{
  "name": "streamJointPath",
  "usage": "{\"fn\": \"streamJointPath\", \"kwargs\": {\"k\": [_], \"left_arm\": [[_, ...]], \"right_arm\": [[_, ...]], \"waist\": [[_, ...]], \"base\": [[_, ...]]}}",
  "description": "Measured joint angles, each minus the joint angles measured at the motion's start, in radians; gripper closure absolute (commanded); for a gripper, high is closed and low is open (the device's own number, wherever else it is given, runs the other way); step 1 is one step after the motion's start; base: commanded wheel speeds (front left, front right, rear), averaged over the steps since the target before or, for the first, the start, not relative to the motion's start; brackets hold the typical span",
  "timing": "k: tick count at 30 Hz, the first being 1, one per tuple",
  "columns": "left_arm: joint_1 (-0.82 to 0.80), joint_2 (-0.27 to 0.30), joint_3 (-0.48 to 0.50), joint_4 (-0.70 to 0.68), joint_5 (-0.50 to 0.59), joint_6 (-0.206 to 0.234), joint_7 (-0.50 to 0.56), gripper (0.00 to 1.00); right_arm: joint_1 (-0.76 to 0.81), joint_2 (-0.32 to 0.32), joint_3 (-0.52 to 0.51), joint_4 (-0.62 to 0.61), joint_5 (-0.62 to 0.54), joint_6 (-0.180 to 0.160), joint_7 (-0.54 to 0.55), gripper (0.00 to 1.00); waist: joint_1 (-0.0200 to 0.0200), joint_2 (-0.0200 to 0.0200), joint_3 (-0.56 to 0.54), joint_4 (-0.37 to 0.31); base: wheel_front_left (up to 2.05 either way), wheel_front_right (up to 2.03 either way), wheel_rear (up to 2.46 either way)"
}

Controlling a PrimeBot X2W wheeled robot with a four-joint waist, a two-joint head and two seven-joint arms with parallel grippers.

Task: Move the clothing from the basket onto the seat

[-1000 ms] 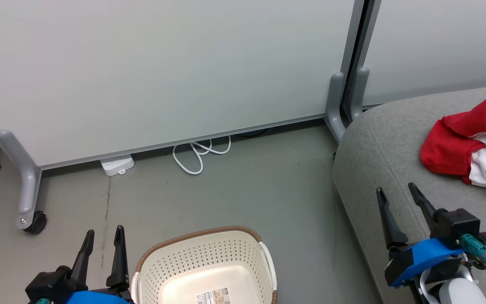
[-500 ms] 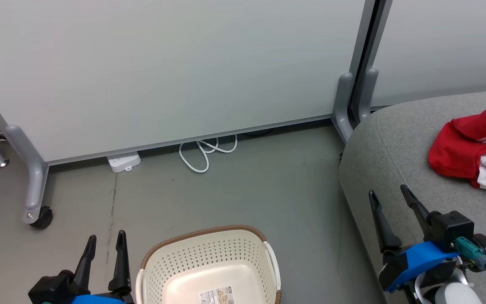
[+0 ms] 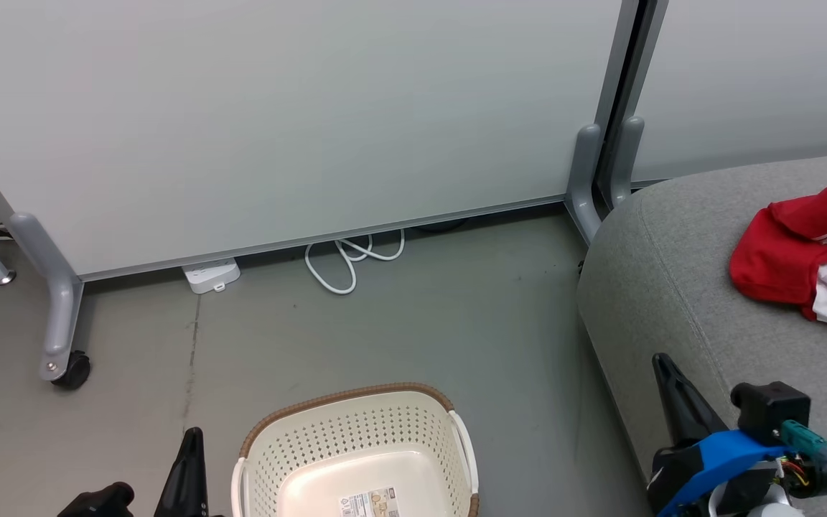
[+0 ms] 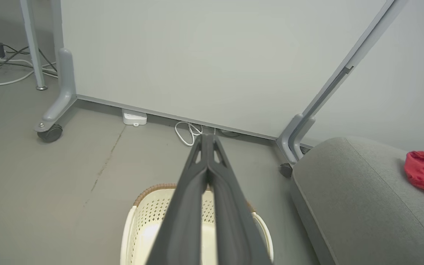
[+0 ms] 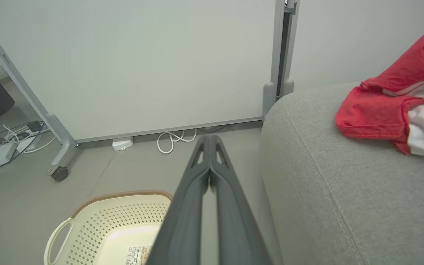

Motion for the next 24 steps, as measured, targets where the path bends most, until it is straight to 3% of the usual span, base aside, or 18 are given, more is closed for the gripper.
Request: {"fn": "streamJointPath", "kwargs": {"k": [24], "left_arm": [[-0.037,-0.021,0.058,-0.027,-0.337,0.000,0.103,1.00]], "right_arm": [[-0.003,0.000,-0.027,-0.001,0.445,0.000,0.042,1.00]], "waist": [[0.0000,0.0000,0.001,0.008]], "base": [[0.00,0.00,0.00]]}}
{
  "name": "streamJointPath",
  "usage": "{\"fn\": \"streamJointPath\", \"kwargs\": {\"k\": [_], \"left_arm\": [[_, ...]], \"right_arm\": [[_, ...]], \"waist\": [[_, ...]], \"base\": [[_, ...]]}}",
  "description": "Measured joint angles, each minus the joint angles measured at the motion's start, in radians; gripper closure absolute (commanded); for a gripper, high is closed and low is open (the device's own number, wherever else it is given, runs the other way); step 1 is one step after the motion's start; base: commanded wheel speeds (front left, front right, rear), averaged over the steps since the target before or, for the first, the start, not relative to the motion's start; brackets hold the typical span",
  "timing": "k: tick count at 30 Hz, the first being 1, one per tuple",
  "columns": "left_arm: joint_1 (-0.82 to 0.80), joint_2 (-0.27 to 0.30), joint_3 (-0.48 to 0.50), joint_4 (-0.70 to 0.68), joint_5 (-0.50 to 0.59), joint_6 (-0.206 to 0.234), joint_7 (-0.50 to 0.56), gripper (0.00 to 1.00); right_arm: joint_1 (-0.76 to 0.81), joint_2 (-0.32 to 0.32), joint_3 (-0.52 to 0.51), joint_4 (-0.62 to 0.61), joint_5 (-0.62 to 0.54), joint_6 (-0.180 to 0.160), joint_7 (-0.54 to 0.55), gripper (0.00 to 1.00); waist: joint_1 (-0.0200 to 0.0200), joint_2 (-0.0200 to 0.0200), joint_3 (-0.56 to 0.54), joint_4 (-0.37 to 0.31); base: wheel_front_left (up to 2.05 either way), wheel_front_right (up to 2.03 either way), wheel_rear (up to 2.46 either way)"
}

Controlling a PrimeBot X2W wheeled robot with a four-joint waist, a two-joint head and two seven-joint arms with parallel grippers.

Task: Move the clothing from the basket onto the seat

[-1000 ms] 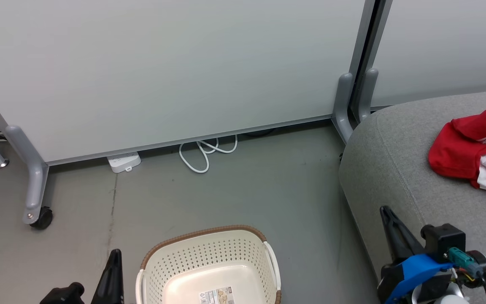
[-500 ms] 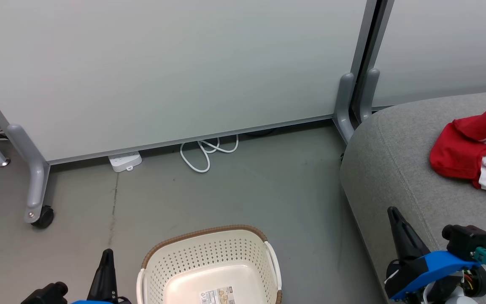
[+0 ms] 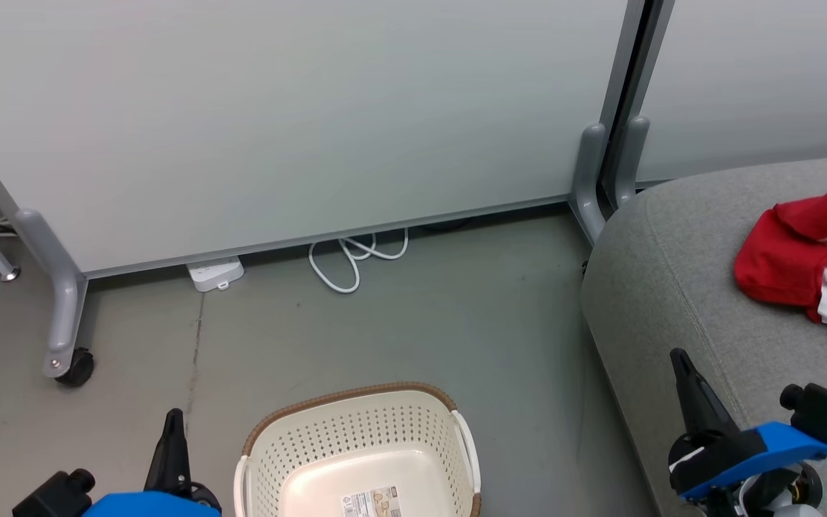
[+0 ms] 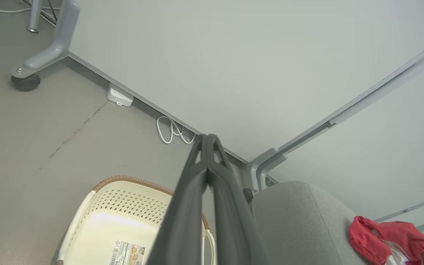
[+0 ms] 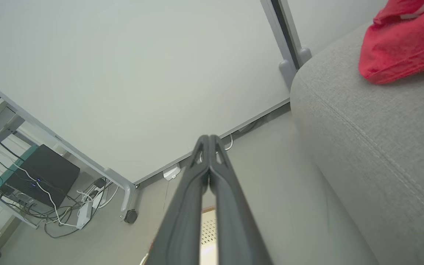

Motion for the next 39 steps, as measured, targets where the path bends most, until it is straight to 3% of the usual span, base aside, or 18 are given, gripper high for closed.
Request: {"fn": "streamJointPath", "kwargs": {"k": [39], "left_arm": [[-0.068,-0.022,0.065,-0.035,-0.390,0.000,0.123,1.00]], "right_arm": [[-0.008,0.000,-0.037,0.001,0.515,0.000,0.055,1.00]], "waist": [[0.0000,0.0000,0.002,0.012]], "base": [[0.00,0.00,0.00]]}}
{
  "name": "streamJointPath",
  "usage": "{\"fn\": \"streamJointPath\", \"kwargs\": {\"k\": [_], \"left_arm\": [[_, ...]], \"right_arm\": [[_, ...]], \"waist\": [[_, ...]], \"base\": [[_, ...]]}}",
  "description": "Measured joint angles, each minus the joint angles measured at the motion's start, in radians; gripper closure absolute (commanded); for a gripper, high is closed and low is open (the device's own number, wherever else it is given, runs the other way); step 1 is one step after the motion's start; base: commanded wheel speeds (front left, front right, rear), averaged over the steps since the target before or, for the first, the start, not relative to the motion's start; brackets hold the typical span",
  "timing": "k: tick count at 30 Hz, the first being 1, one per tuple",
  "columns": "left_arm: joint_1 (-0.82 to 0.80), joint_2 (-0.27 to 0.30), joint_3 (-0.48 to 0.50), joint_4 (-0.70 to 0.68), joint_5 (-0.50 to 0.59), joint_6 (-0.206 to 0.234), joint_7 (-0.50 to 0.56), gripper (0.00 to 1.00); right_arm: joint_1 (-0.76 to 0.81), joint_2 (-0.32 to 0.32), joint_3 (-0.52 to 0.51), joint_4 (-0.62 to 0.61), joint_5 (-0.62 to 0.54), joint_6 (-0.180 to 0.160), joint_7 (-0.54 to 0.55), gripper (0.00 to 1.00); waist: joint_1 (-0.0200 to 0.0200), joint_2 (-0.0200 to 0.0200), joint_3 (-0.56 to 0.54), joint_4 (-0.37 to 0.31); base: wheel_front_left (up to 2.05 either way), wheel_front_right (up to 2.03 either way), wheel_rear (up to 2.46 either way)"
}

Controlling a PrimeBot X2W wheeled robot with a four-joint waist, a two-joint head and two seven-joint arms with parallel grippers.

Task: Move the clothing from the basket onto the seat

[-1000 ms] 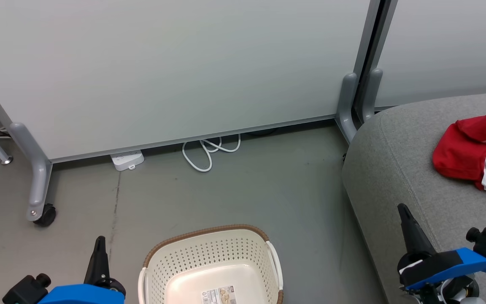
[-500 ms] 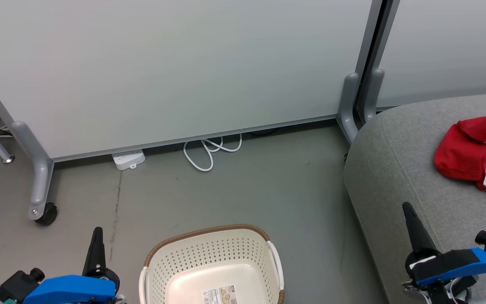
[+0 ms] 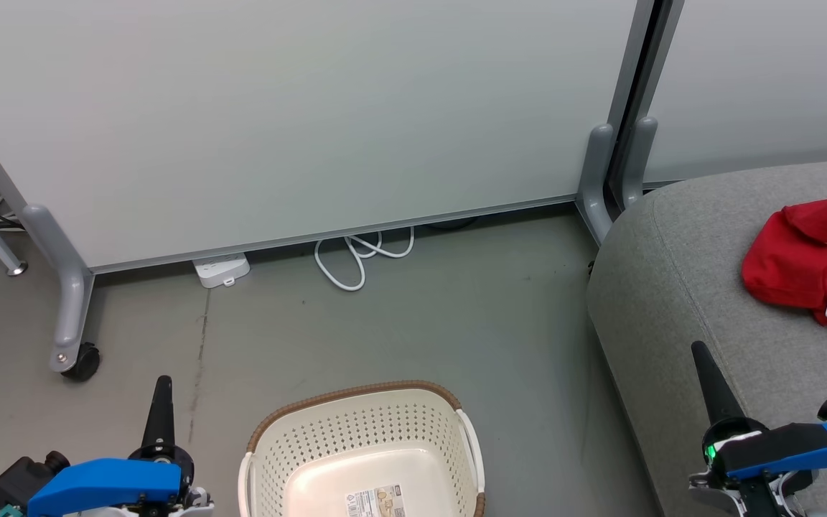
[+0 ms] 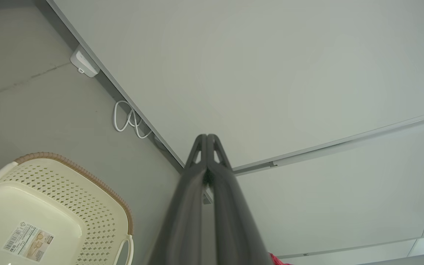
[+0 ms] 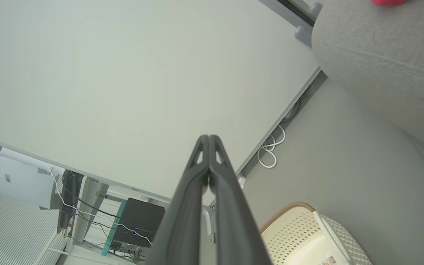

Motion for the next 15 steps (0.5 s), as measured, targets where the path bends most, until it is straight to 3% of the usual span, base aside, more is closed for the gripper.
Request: {"fn": "streamJointPath", "kwargs": {"k": [15], "left_arm": [[-0.020,-0.007,0.018,-0.011,-0.117,0.000,0.038,1.00]], "right_arm": [[-0.009,0.000,-0.011,0.000,0.152,0.000,0.015,1.00]], "waist": [[0.0000,0.0000,0.001,0.005]], "base": [[0.00,0.00,0.00]]}}
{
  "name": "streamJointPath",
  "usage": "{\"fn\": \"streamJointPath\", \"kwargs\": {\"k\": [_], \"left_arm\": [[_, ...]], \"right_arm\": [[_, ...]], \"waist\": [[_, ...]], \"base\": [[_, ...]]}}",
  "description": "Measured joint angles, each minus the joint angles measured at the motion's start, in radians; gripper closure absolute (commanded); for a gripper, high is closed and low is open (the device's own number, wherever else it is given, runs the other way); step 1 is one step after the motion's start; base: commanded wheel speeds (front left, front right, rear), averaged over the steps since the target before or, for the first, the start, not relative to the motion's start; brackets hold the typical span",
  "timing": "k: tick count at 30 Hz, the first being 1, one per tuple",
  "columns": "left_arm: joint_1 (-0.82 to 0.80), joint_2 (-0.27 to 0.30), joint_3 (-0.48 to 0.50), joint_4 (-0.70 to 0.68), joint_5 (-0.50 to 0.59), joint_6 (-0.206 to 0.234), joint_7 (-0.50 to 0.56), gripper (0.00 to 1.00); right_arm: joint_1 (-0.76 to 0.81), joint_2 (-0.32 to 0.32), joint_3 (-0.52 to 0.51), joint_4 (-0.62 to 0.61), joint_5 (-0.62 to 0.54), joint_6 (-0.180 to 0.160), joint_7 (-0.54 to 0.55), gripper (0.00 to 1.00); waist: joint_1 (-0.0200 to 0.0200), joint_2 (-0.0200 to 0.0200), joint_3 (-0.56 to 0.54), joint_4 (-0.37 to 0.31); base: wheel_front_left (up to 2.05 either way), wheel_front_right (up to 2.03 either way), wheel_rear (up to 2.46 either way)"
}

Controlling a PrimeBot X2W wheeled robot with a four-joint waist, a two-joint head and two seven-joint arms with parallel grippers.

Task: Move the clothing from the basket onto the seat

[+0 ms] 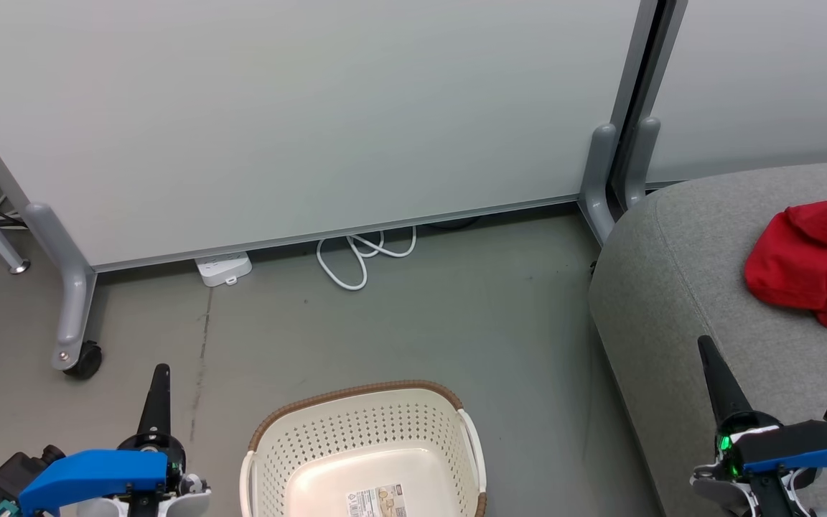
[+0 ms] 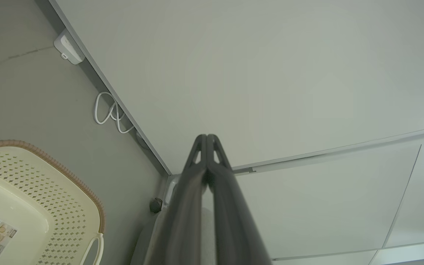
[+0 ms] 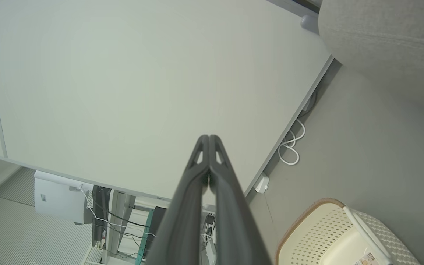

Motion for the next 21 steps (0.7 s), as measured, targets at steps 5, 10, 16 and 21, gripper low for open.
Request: {"fn": "streamJointPath", "kwargs": {"k": [5,10,16,21], "left_arm": [[-0.003,-0.002,0.008,-0.003,-0.037,0.000,0.012,1.00],[-0.009,-0.004,0.014,-0.007,-0.069,0.000,0.022,1.00],[-0.017,-0.006,0.019,-0.010,-0.110,0.000,0.035,1.00],[-0.021,-0.008,0.023,-0.012,-0.140,0.000,0.045,1.00]], "right_arm": [[0.000,0.000,-0.003,0.000,0.047,0.000,0.004,1.00],[-0.004,0.000,-0.007,0.001,0.094,0.000,0.010,1.00],[-0.007,0.000,-0.011,0.001,0.145,0.000,0.013,1.00],[-0.009,0.000,-0.013,0.001,0.185,0.000,0.020,1.00]], "waist": [[0.0000,0.0000,0.000,0.002],[0.0000,0.0000,0.001,0.003],[0.0000,0.0000,0.001,0.005],[0.0000,0.0000,0.001,0.007]], "base": [[0.00,0.00,0.00],[0.00,0.00,0.00],[0.00,0.00,0.00],[0.00,0.00,0.00]]}}
